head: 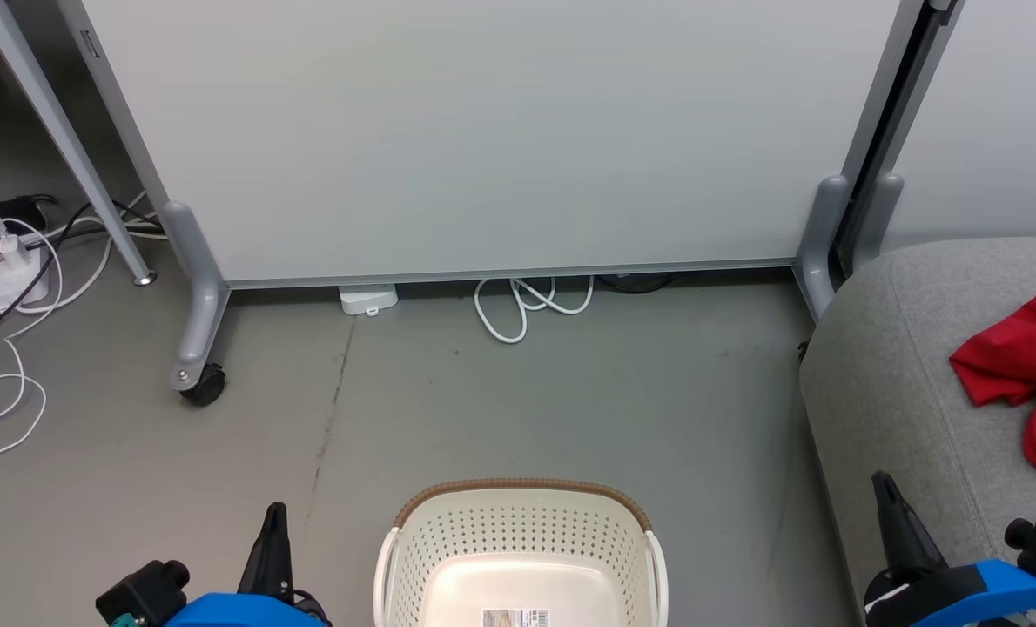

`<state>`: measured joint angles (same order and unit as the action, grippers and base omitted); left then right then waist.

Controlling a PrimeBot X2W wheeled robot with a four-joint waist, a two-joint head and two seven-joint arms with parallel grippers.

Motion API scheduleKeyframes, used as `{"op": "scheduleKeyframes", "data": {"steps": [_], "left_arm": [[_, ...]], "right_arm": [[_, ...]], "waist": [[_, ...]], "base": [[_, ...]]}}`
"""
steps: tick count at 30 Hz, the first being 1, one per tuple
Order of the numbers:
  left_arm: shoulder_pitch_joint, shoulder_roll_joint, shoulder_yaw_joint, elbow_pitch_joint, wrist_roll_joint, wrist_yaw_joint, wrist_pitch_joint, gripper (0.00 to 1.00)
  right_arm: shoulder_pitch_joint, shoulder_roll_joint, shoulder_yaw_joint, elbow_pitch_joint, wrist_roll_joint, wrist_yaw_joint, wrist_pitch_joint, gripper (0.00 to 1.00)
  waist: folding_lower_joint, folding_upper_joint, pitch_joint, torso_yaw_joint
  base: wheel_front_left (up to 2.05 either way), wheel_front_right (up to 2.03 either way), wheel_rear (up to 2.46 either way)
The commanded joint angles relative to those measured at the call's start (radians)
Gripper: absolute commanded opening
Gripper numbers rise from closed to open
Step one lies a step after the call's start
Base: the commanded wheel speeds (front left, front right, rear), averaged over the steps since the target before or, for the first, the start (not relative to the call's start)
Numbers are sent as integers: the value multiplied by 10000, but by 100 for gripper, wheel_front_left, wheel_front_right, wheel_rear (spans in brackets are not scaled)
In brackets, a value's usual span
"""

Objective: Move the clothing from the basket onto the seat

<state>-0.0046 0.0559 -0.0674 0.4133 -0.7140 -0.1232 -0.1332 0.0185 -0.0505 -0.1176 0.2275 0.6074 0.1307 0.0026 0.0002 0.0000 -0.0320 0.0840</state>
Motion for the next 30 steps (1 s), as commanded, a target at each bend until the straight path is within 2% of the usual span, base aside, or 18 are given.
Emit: {"op": "scheduleKeyframes", "data": {"steps": [1,30], "left_arm": [[-367,3,139,-234,-350,44,76,0],[-686,-17,824,-951,-3779,122,1036,0]], "right_arm": [[-379,-21,0,-100,412,0,41,0],[-818,-14,8,39,4246,1,474,0]], "waist": [[-1,0,5,-13],[-1,0,97,-262]], "base": [[0,0,0],[0,0,0]]}}
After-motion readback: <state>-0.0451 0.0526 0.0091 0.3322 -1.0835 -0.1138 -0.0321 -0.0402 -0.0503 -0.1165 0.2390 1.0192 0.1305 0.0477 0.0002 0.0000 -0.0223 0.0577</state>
